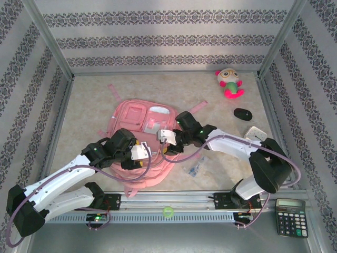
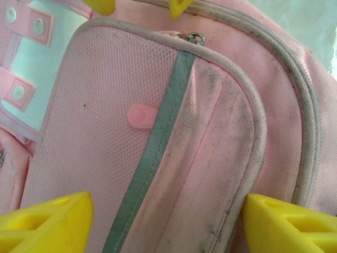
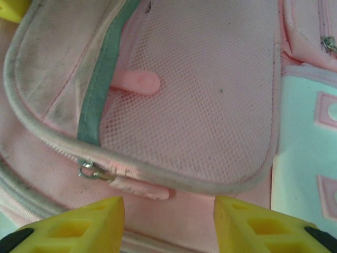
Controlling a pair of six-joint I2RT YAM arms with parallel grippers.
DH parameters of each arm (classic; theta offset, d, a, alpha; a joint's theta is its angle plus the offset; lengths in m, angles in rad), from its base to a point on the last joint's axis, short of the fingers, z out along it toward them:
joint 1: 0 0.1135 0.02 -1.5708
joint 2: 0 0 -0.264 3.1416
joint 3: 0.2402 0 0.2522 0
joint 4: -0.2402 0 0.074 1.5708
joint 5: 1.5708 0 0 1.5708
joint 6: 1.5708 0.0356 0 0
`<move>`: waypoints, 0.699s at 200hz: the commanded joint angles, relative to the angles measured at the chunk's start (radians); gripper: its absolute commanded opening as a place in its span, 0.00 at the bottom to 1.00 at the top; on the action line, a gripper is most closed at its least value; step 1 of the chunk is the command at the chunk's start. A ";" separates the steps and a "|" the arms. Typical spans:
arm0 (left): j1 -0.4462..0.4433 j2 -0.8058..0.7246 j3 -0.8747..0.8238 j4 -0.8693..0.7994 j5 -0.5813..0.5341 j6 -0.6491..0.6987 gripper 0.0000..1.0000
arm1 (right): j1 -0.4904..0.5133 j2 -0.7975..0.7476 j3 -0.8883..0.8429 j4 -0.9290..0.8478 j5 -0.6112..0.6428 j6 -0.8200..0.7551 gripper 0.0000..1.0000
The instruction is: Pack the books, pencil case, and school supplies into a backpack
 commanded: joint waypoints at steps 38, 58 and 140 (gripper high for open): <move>0.032 -0.018 -0.025 0.068 0.002 -0.045 0.73 | 0.059 0.070 0.053 -0.132 -0.111 -0.050 0.45; 0.036 -0.017 -0.035 0.082 0.005 -0.067 0.73 | 0.062 0.075 0.046 -0.139 -0.149 -0.013 0.44; 0.035 0.036 -0.057 0.087 -0.041 -0.050 0.73 | 0.115 0.110 0.051 -0.093 -0.187 0.090 0.39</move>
